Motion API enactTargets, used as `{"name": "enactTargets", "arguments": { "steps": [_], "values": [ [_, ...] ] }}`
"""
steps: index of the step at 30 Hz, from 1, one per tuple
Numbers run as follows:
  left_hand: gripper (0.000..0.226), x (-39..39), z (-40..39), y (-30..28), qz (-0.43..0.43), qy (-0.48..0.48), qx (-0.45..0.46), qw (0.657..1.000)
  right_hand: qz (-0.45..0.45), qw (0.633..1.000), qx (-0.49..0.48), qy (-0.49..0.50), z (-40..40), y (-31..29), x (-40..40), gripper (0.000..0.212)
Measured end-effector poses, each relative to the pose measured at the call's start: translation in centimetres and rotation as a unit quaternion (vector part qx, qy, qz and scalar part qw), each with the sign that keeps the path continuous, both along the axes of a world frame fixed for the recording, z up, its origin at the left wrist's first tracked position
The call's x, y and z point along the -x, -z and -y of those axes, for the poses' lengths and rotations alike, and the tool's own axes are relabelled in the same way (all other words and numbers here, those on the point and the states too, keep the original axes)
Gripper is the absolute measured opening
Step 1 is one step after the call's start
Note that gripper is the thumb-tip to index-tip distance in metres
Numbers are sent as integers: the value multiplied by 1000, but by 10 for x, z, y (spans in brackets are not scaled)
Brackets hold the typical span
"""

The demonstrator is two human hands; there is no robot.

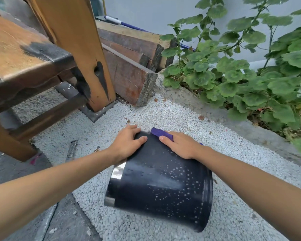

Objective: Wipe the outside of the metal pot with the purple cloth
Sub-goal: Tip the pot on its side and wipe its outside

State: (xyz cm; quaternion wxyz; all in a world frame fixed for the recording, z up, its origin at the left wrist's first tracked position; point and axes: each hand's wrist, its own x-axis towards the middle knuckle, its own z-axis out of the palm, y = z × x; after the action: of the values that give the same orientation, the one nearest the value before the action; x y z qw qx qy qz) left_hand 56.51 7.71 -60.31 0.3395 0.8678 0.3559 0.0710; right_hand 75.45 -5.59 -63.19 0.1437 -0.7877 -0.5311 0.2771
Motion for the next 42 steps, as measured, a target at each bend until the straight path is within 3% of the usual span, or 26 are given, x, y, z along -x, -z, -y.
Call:
{"name": "enactTargets", "arguments": {
  "steps": [2, 5, 10, 14, 16, 22, 25, 28, 30, 33, 36, 39, 42],
  "values": [
    [17, -6, 13, -3, 16, -48, 41, 998, -14, 1000, 11, -7, 4, -1, -9, 60],
    [19, -13, 30, -7, 21, -54, 53, 997, -29, 999, 20, 4, 13, -1, -17, 50],
    [35, 16, 29, 1, -3, -24, -11, 1000, 0, 999, 34, 40, 6, 0, 10, 69],
    [43, 40, 27, 14, 13, -30, 19, 999, 41, 997, -24, 58, 0, -9, 62, 60],
    [51, 44, 30, 16, 47, -41, 49, 997, 90, 993, -70, 34, 1, -11, 89, 60],
    [67, 58, 31, 22, 106, 2, 25, 994, 209, 971, -113, -34, 14, -26, 132, 59],
    [65, 72, 33, 27, 147, -20, 34, 988, 276, 946, -130, -110, 13, -29, 139, 58],
    [64, 80, 37, 28, 174, -19, 44, 983, 262, 925, -193, -195, 1, -31, 132, 43],
    [69, 82, 39, 28, 179, -29, 25, 983, 207, 937, -199, -199, -7, -28, 128, 38],
    [70, 81, 40, 27, 182, -40, -31, 982, 133, 973, -101, -161, -13, -18, 130, 49],
    [68, 79, 37, 26, 137, -12, -114, 984, 167, 971, -47, -167, -13, -11, 130, 56],
    [68, 77, 34, 26, 85, 92, -201, 972, 186, 974, -26, -129, -5, -5, 127, 75],
    [70, 73, 35, 28, 32, 175, -212, 961, 199, 976, -21, -88, 11, 0, 121, 84]
  ]
}}
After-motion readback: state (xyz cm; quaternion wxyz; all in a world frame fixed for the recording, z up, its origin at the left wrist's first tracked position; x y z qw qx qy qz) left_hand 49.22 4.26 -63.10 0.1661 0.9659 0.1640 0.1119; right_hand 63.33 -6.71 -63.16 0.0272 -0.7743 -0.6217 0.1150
